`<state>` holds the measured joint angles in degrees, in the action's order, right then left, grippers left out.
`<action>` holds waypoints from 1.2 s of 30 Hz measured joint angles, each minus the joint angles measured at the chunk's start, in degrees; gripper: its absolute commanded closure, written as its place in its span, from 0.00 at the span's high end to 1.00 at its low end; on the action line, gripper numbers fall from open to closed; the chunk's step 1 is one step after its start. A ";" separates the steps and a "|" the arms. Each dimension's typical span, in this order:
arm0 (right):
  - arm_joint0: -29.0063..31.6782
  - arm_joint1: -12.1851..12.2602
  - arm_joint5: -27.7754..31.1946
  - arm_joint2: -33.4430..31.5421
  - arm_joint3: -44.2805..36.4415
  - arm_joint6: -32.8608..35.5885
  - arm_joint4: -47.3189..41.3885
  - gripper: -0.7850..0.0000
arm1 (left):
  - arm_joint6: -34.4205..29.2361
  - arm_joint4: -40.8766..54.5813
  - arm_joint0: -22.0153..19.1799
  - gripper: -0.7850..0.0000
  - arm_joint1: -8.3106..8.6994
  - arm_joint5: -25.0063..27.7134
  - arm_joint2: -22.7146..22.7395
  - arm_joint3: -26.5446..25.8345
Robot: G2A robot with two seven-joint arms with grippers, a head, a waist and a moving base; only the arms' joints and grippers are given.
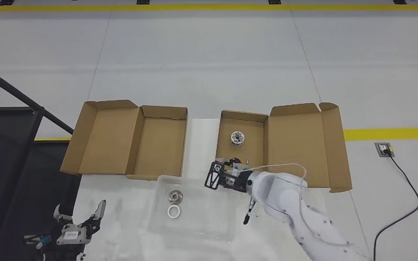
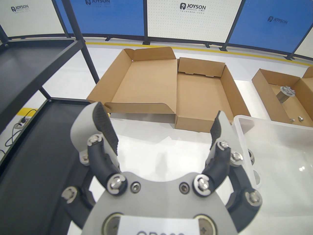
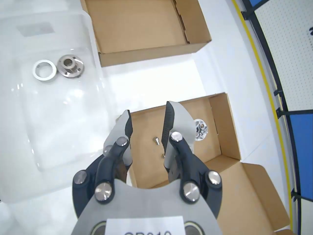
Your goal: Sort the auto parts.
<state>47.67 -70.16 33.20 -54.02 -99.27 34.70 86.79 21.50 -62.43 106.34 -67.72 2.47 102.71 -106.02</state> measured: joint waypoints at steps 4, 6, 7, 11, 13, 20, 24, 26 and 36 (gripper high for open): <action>0.74 -0.20 1.35 1.48 -1.82 1.56 -0.65 1.00 | 0.00 0.00 0.00 1.00 0.00 0.00 0.00 0.00; 0.71 -0.25 1.23 1.70 -1.63 3.12 -0.68 1.00 | 0.00 0.00 0.00 1.00 0.00 0.00 0.00 0.00; 0.70 -0.25 1.20 1.69 -1.61 3.05 -0.67 1.00 | 0.00 0.00 0.00 1.00 0.00 0.00 0.00 0.00; 0.70 -0.25 1.20 1.66 -1.62 2.78 -0.65 1.00 | 0.00 0.00 0.00 1.00 0.00 0.00 0.00 0.00; 0.70 -0.25 1.20 1.66 -1.62 2.78 -0.65 1.00 | 0.00 0.00 0.00 1.00 0.00 0.00 0.00 0.00; 0.70 -0.25 1.20 1.66 -1.62 2.79 -0.65 1.00 | 0.00 0.00 0.00 1.00 0.00 0.00 0.00 0.00; 0.70 -0.25 1.20 1.66 -1.62 2.79 -0.65 1.00 | 0.00 0.00 0.00 1.00 0.00 0.00 0.00 0.00; 0.70 -0.25 1.20 1.66 -1.62 2.79 -0.65 1.00 | 0.00 0.00 0.00 1.00 0.00 0.00 0.00 0.00; 0.70 -0.25 1.20 1.66 -1.62 2.79 -0.65 1.00 | 0.00 0.00 0.00 1.00 0.00 0.00 0.00 0.00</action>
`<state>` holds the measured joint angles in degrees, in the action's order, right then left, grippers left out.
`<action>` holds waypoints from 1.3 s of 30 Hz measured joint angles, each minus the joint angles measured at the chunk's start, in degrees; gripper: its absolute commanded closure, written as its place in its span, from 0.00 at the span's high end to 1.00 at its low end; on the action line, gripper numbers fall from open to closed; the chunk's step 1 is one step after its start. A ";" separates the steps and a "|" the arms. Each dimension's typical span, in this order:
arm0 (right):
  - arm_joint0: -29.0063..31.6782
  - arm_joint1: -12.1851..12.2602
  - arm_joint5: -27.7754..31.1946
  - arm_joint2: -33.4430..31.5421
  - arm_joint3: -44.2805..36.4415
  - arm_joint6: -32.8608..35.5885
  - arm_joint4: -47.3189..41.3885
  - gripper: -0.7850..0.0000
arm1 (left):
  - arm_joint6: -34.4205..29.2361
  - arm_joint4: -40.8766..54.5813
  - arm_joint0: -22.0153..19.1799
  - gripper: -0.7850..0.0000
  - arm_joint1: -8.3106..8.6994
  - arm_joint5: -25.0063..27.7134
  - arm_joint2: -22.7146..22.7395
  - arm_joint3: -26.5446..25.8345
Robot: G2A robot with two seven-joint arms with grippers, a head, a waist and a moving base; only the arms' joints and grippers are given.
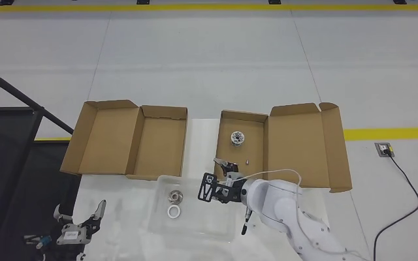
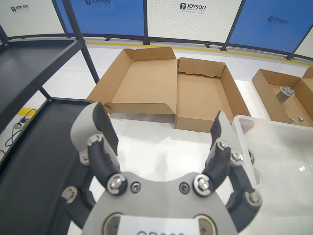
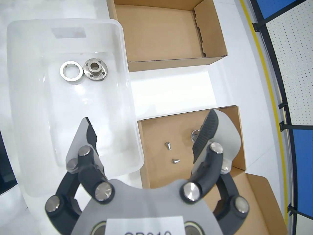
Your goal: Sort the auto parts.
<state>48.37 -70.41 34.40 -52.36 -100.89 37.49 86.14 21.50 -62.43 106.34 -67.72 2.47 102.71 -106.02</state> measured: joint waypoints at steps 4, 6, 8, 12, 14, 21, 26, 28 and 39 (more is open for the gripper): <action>0.00 0.00 0.00 0.00 0.00 0.00 0.00 1.00 | 0.00 0.00 0.00 1.00 0.00 0.00 0.00 0.00; 0.00 0.00 0.00 0.00 0.00 0.00 0.00 1.00 | 0.00 0.00 0.00 1.00 0.00 0.00 0.00 0.00; 0.13 0.00 -0.17 -0.01 -0.07 -0.24 0.07 1.00 | -0.31 0.08 -0.17 1.00 -0.02 0.13 -0.12 0.07; 0.51 -0.04 -1.68 -0.59 -0.35 -3.58 0.88 1.00 | -0.78 -2.42 -1.06 1.00 0.04 1.62 -0.07 -0.66; 0.52 -0.06 -2.37 -1.17 -0.56 -5.20 0.83 1.00 | -1.14 -3.91 -1.61 1.00 0.15 3.00 0.29 -1.46; 1.97 0.05 -4.43 -3.32 -3.06 -6.24 0.12 1.00 | -5.87 -10.81 -4.49 1.00 1.08 12.47 1.38 -3.20; 4.37 0.45 -4.95 -5.74 -6.21 -4.04 -0.67 1.00 | -8.64 -20.73 -9.24 1.00 2.08 21.23 -0.60 -3.69; 5.45 0.63 -4.89 -6.50 -7.23 -3.54 -0.70 1.00 | -9.45 -23.83 -11.35 1.00 2.43 24.83 -1.83 -3.48; 8.85 1.15 -5.60 -8.92 -9.81 -1.70 -0.56 1.00 | -12.07 -28.01 -16.41 1.00 3.21 35.49 -5.43 -2.52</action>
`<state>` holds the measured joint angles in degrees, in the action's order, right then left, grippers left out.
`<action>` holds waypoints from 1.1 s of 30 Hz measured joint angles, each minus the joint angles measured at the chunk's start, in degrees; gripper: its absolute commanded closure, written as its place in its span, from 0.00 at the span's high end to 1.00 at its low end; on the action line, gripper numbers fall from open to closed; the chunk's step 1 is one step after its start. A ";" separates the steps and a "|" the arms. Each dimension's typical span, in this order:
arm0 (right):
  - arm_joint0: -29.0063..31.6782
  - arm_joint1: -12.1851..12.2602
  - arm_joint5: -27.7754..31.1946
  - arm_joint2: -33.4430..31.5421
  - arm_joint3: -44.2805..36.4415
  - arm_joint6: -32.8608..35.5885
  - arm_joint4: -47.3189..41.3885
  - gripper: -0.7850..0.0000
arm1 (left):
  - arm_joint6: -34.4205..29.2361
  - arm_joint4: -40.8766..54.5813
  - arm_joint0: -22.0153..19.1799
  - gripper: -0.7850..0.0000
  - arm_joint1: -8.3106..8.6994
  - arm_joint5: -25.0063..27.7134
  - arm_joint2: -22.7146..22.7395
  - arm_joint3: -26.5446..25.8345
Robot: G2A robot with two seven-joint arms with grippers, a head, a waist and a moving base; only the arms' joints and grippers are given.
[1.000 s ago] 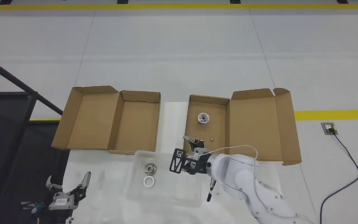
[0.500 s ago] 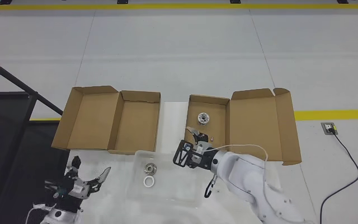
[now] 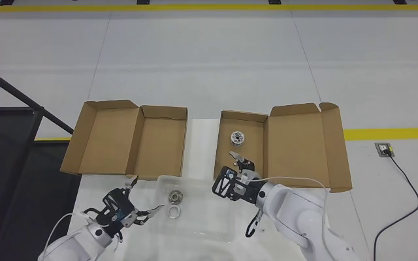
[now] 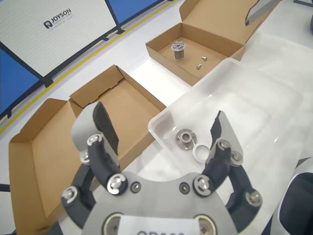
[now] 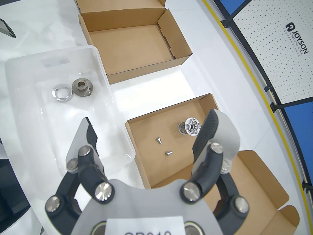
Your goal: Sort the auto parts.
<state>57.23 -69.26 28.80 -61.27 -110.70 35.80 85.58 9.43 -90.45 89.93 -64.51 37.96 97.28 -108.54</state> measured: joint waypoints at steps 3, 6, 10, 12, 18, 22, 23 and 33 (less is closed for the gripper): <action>0.00 0.00 0.00 0.00 0.00 -0.01 0.00 1.00 | 0.00 0.00 0.00 1.00 0.00 0.00 0.00 0.00; 0.00 0.00 0.01 0.00 0.00 -0.01 0.00 1.00 | -0.91 -0.92 -0.14 1.00 0.11 0.69 -0.66 -0.50; 0.00 0.00 0.01 0.00 0.00 -0.01 0.00 1.00 | -7.49 -7.76 -3.84 1.00 0.65 5.99 -4.12 -1.33; 0.00 0.00 0.01 0.00 0.00 -0.01 0.00 1.00 | -10.13 -10.15 -6.91 1.00 1.01 9.82 -5.28 -1.02; 0.00 0.00 0.01 0.00 0.00 -0.01 0.00 1.00 | -15.52 -12.53 -16.20 1.00 2.09 20.20 -8.79 2.01; 0.00 0.00 0.01 0.00 0.00 -0.01 0.00 1.00 | -18.89 -12.00 -21.02 1.00 3.86 20.04 -14.79 4.62; 0.00 0.00 0.01 0.00 0.00 -0.01 0.00 1.00 | -20.25 -11.33 -22.57 1.00 4.67 20.03 -17.03 5.44; 0.00 0.00 0.01 0.00 0.00 -0.01 0.00 1.00 | -36.10 3.28 -38.85 1.00 12.25 20.03 -36.97 10.89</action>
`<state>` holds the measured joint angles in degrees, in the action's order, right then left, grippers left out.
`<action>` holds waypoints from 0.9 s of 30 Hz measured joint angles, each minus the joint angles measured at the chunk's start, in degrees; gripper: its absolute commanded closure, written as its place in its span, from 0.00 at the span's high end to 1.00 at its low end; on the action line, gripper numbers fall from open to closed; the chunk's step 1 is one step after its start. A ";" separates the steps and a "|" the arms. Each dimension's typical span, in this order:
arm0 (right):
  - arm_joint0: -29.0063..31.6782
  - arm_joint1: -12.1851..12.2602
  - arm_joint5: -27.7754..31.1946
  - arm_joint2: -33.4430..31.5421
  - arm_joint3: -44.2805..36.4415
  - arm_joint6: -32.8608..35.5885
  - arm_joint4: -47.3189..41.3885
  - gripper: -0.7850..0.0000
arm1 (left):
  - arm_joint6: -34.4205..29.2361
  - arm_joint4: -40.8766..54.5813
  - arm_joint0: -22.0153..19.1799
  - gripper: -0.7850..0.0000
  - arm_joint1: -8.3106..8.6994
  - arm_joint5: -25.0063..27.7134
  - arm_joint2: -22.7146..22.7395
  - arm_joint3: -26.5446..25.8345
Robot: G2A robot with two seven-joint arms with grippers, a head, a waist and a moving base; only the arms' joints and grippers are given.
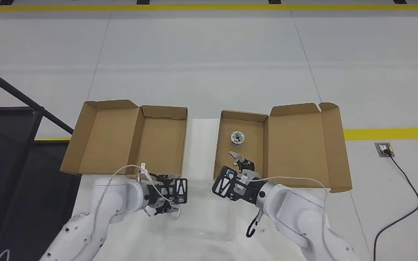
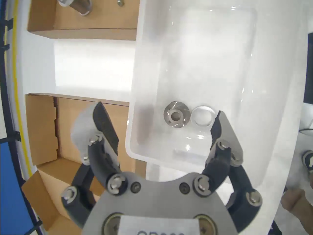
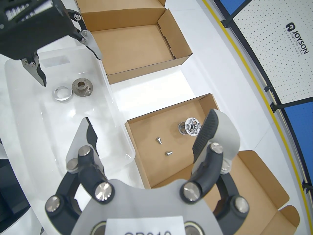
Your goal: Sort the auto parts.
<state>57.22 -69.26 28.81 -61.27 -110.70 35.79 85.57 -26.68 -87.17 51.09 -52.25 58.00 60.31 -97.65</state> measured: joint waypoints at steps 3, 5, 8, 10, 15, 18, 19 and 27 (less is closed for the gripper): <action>0.00 0.00 0.00 0.00 0.00 0.00 0.00 1.00 | -5.07 5.33 -4.15 1.00 1.97 0.00 -4.87 -0.21; 0.00 0.00 0.00 0.00 0.00 0.00 0.00 1.00 | -6.04 7.41 -4.93 1.00 2.35 0.00 -5.77 -0.37; 0.00 0.00 0.00 0.00 0.00 0.00 0.00 1.00 | -5.86 6.46 -4.76 1.00 2.29 0.00 -5.62 -0.36; 0.00 0.00 0.00 0.00 0.00 0.00 0.00 1.00 | -5.85 6.42 -4.75 1.00 2.29 0.00 -5.61 -0.36; 0.00 0.00 0.00 0.00 0.00 0.00 0.00 1.00 | -5.85 6.42 -4.75 1.00 2.29 0.00 -5.61 -0.36; 0.00 0.00 0.00 0.00 0.00 0.00 0.00 1.00 | -5.85 6.42 -4.75 1.00 2.29 0.00 -5.61 -0.36; 0.00 0.00 0.00 0.00 0.00 0.00 0.00 1.00 | -5.85 6.42 -4.75 1.00 2.29 0.00 -5.61 -0.36; 0.00 0.00 0.00 0.00 0.00 0.00 0.00 1.00 | -6.53 2.90 -4.53 1.00 2.67 0.01 -6.82 -3.83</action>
<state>57.22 -69.26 28.81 -61.27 -110.70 35.79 85.57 -33.21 -84.26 46.55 -49.58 58.01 53.49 -101.47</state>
